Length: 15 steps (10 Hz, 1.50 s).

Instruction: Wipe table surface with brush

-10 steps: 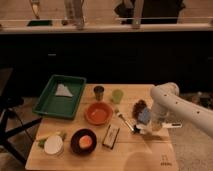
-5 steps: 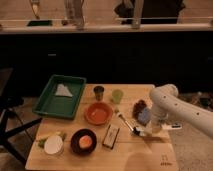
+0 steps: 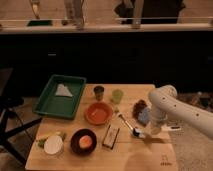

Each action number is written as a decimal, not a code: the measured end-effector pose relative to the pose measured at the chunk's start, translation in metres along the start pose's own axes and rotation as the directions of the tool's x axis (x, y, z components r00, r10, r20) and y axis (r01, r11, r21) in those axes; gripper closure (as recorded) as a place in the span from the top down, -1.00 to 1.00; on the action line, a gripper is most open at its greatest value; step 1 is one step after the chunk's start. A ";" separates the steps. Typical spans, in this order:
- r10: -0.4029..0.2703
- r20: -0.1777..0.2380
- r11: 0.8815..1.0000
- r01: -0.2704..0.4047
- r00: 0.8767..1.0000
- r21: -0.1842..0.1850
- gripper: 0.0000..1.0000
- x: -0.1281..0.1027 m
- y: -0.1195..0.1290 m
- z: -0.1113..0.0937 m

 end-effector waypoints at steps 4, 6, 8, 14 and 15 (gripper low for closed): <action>-0.005 -0.026 1.000 0.006 1.000 0.017 -1.00 -0.003 0.025 -0.001; 0.001 -0.053 1.000 0.000 0.999 0.029 -1.00 -0.003 0.035 -0.001; -0.001 -0.110 0.999 0.006 0.994 0.040 -1.00 -0.011 0.045 0.002; 0.014 -0.182 1.000 -0.012 0.983 0.013 -1.00 -0.015 0.054 0.026; 0.027 -0.188 1.000 -0.027 0.982 0.005 -1.00 -0.010 0.052 0.030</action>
